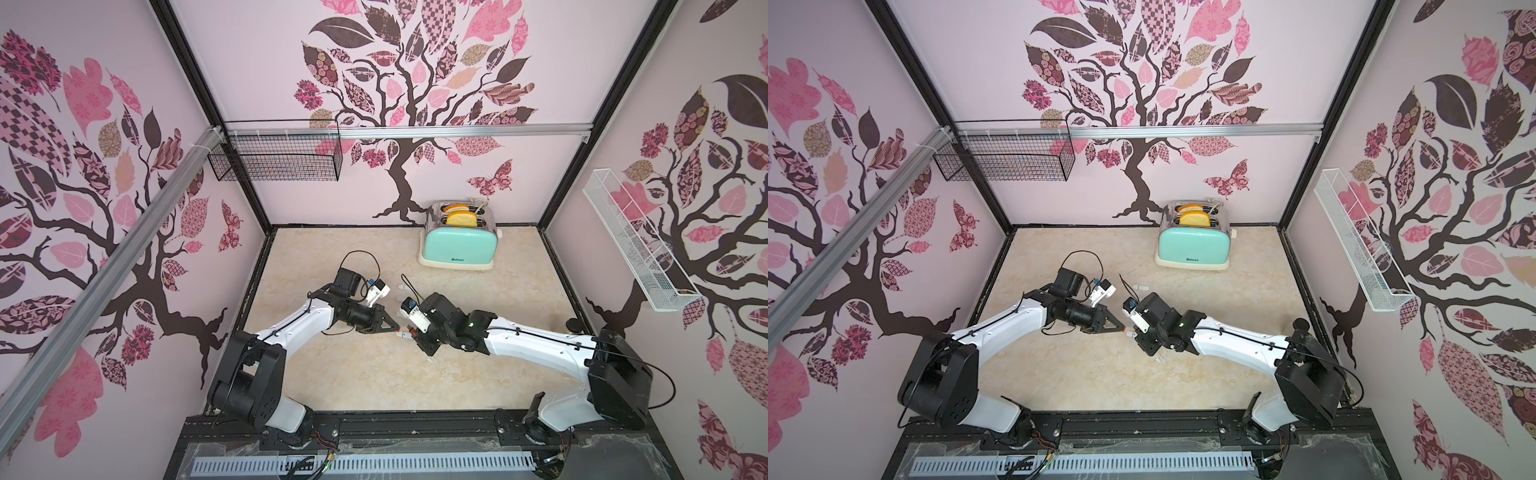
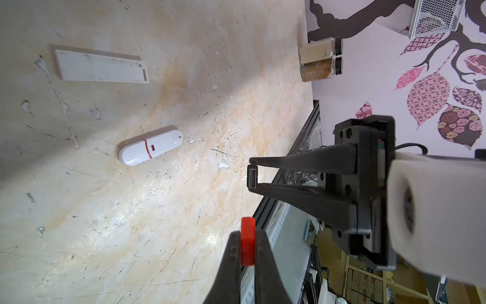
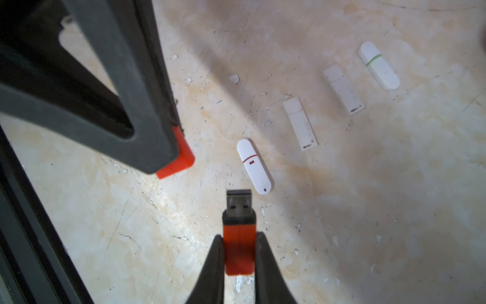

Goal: Close the usb drive cover
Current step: Close the cover of the USB drive.

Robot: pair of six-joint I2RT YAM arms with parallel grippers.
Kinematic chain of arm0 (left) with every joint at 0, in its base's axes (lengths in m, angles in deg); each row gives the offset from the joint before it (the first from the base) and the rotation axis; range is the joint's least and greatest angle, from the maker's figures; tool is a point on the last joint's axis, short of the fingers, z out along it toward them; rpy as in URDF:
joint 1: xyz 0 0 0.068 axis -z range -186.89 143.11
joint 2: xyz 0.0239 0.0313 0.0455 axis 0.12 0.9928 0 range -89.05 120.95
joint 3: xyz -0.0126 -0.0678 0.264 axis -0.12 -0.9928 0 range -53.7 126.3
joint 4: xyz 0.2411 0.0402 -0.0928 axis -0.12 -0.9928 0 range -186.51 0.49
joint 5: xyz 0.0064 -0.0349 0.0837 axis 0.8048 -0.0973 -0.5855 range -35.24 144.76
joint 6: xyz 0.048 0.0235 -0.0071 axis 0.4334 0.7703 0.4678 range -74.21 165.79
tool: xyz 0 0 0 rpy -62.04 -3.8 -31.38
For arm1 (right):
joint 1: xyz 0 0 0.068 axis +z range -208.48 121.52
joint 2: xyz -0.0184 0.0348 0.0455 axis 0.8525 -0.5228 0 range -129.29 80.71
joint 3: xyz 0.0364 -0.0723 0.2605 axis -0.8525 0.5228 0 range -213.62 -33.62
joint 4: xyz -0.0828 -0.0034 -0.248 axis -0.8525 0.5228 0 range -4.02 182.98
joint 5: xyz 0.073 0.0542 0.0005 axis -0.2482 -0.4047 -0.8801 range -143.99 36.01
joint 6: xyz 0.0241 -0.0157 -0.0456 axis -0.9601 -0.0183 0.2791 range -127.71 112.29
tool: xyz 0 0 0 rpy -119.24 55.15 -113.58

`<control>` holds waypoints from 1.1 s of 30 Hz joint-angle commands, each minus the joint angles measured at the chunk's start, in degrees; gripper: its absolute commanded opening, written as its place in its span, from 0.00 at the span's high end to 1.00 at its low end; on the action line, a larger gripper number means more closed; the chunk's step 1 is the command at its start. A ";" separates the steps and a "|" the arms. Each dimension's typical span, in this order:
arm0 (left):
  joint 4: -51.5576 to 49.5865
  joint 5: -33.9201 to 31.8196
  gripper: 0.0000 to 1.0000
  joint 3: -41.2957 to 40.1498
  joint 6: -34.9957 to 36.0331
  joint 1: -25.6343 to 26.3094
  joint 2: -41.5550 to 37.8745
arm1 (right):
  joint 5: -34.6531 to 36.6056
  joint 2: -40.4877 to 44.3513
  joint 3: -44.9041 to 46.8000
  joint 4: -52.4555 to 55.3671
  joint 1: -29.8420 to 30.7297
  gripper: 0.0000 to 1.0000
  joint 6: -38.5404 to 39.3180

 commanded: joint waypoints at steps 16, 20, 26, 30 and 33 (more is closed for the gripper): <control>-3.08 -0.96 1.00 3.87 -0.21 1.22 3.40 | 2.42 -1.77 -4.79 0.47 3.15 1.00 4.81; -2.81 -0.28 1.00 3.89 -0.92 1.29 3.34 | 2.78 -3.04 -6.33 2.44 3.45 1.00 4.55; -3.08 -1.01 1.00 3.80 -0.34 1.37 3.65 | 2.41 -2.72 -6.67 2.23 3.57 1.00 4.22; -4.12 -2.77 1.00 4.14 1.07 2.22 4.04 | 2.42 -2.31 -6.16 0.64 3.63 1.00 4.66; -4.25 -2.86 1.00 4.47 0.79 2.38 4.73 | 1.73 -2.27 -6.81 0.84 4.28 1.00 4.95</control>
